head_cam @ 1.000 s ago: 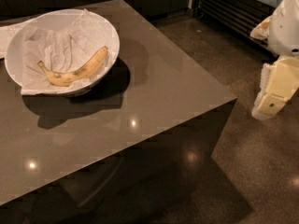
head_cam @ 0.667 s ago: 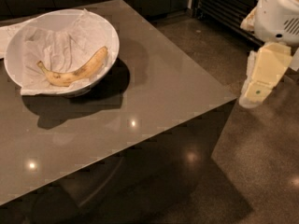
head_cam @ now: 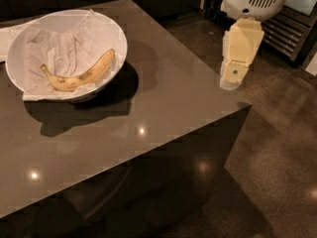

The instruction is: Pick banana from white bowl

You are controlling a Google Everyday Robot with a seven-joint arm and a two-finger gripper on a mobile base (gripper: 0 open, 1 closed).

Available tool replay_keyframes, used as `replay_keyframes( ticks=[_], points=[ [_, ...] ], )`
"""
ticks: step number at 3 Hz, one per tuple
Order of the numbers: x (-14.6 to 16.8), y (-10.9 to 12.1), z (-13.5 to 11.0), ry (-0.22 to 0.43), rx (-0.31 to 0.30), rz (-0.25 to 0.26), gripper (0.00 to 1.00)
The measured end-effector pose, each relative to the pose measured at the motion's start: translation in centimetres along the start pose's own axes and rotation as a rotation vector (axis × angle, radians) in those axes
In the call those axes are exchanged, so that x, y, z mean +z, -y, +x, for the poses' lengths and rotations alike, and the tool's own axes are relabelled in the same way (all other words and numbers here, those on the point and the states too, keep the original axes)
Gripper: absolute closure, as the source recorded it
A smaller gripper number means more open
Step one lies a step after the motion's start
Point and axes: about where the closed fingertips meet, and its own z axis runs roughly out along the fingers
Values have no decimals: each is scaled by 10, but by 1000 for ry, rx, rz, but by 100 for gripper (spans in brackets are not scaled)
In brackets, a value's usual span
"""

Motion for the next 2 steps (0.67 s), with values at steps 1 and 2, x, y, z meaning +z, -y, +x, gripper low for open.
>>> replay_keyframes(
  ticks=[1,2],
  points=[
    [-2,6,-7,19,-7,28,0],
    [-5,19,-23,36,-36,72,0]
  ],
)
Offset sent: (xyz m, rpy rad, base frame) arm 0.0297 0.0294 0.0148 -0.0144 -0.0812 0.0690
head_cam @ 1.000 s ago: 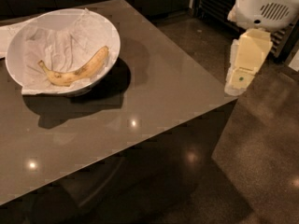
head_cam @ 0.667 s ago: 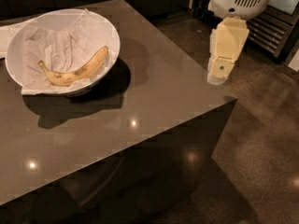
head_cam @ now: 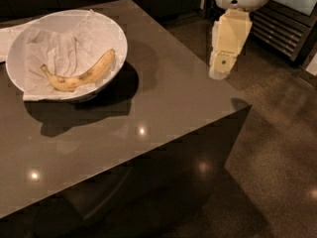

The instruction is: Pick banana from white bowl

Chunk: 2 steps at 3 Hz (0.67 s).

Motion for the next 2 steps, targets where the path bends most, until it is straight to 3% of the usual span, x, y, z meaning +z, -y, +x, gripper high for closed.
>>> replay_keyframes(
  ticks=[2],
  points=[
    [-2,49,-54,4,-102,96,0]
  ],
)
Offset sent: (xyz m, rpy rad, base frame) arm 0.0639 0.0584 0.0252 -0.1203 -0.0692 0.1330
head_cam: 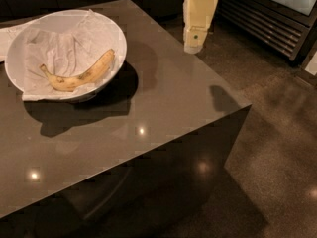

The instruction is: Pick banana from white bowl

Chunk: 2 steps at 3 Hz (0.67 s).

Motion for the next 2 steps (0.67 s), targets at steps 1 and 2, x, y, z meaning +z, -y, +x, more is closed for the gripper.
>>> replay_keyframes(
  ticks=[1,2],
  points=[
    [6,6,-8,14,3,13,0],
    [28,21,-25,4,2,-17,0]
  ],
)
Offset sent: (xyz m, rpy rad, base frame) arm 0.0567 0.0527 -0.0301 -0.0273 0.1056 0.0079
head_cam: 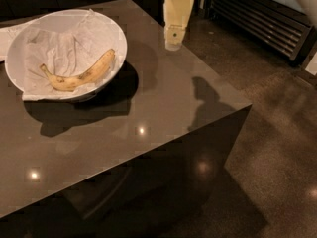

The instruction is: Pick banana from white bowl

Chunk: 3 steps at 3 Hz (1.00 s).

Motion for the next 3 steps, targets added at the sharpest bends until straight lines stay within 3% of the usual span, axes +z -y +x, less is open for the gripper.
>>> replay_keyframes(
  ticks=[1,2,3],
  points=[
    [22,16,-22,-7,-32,-36,0],
    [22,23,-28,12,-33,-13,0],
    [17,29,-49,73,-76,8,0]
  ],
)
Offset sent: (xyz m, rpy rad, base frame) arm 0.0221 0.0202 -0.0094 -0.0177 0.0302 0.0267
